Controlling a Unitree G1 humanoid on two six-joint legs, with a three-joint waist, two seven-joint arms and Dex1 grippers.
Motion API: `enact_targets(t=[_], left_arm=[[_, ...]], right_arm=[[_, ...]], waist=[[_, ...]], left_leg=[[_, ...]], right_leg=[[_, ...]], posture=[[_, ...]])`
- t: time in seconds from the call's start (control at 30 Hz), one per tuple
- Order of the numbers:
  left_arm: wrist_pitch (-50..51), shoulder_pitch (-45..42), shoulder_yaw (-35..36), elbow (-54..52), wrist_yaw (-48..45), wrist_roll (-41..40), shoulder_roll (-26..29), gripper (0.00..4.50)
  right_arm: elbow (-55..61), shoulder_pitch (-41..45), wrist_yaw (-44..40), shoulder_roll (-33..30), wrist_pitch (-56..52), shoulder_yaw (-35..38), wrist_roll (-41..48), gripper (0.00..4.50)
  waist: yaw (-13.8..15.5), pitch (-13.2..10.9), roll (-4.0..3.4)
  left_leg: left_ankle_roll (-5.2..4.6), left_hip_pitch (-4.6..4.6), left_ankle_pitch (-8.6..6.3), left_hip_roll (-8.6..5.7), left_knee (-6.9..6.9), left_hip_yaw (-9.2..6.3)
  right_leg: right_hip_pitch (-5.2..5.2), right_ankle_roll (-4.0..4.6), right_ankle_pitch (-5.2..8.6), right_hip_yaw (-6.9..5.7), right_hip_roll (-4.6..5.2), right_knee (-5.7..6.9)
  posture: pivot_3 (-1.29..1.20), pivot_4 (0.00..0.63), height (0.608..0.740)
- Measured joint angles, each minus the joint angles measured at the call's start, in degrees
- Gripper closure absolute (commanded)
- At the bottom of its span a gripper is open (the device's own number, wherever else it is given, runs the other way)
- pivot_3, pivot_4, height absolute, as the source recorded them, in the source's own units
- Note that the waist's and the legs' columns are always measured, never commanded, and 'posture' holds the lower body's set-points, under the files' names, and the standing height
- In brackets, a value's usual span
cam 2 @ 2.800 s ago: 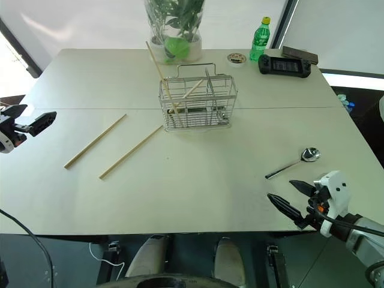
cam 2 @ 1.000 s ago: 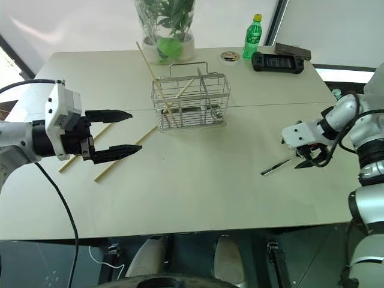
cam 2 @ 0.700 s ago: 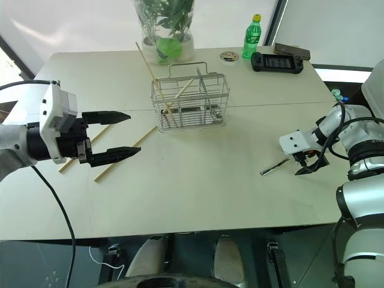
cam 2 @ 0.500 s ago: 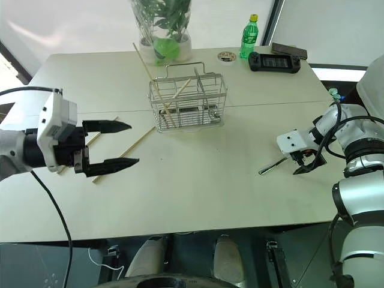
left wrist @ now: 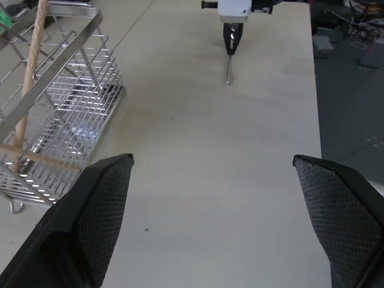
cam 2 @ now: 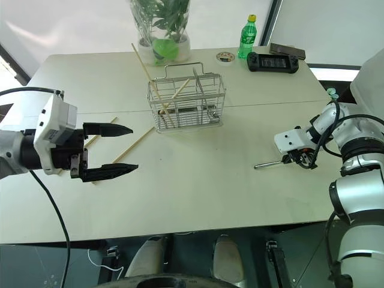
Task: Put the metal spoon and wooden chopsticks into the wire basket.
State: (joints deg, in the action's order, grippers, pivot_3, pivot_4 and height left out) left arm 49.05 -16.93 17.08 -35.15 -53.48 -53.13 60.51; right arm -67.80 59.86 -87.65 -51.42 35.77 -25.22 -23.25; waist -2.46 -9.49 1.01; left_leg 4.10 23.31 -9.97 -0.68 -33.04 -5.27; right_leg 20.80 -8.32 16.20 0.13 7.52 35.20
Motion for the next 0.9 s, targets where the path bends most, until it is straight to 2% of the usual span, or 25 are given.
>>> enact_targets(t=[0.27,0.43,0.67,0.73,0.8,0.9], left_arm=[[-1.0,-1.4,-0.6,0.8,0.6,0.2,0.0,0.00],[-2.0,-3.6,-1.3,3.5,0.8,1.8,-0.3,0.00],[-3.0,-4.9,-3.1,5.7,0.1,3.0,-0.8,0.00],[-3.4,-6.1,-3.7,6.1,-0.1,3.7,-1.1,0.00],[-3.7,-7.2,-4.7,7.0,-0.3,4.2,-1.3,0.00],[-4.8,-8.5,-5.2,8.4,-0.5,5.5,-2.3,0.00]], right_arm=[[2.2,-2.2,-2.8,0.2,-0.2,3.1,4.4,4.47],[19.2,-9.8,-4.5,-0.6,-10.2,4.5,18.5,4.47],[37.9,-17.2,-4.8,-7.4,-22.1,6.7,27.7,4.47],[42.9,-18.0,-4.8,-7.5,-30.2,8.4,32.3,4.47],[49.3,-17.4,-4.2,-6.6,-42.7,11.9,39.0,4.47],[55.1,-12.4,1.4,-1.7,-58.4,17.7,47.3,4.47]], waist=[[-0.1,0.0,-0.01],[0.0,0.0,-0.03],[0.5,0.0,-0.04],[0.4,-0.1,-0.04],[0.1,-0.1,-0.06],[-0.1,-0.1,-0.03]], left_leg=[[0.00,0.00,0.00,0.00,0.00,0.00],[-0.01,0.00,0.00,0.03,0.01,0.00],[-0.01,0.03,-0.01,0.03,-0.02,0.02],[-0.01,0.03,-0.01,0.06,-0.03,0.02],[-0.01,0.02,-0.01,0.13,-0.02,0.03],[-0.01,0.04,-0.01,0.30,0.00,0.03]], right_leg=[[0.01,-0.01,0.00,0.00,0.00,0.01],[0.02,-0.03,-0.01,0.01,-0.02,0.04],[0.03,-0.02,0.01,0.01,-0.02,0.02],[0.05,-0.02,0.01,0.01,-0.03,0.04],[0.06,-0.02,0.00,0.02,-0.08,0.06],[0.17,0.00,-0.02,0.04,-0.25,0.08]], posture=[[0.00,0.150,0.720],[0.00,0.150,0.720],[0.00,0.150,0.720],[0.00,0.150,0.720],[0.00,0.150,0.720],[0.00,0.150,0.720]])
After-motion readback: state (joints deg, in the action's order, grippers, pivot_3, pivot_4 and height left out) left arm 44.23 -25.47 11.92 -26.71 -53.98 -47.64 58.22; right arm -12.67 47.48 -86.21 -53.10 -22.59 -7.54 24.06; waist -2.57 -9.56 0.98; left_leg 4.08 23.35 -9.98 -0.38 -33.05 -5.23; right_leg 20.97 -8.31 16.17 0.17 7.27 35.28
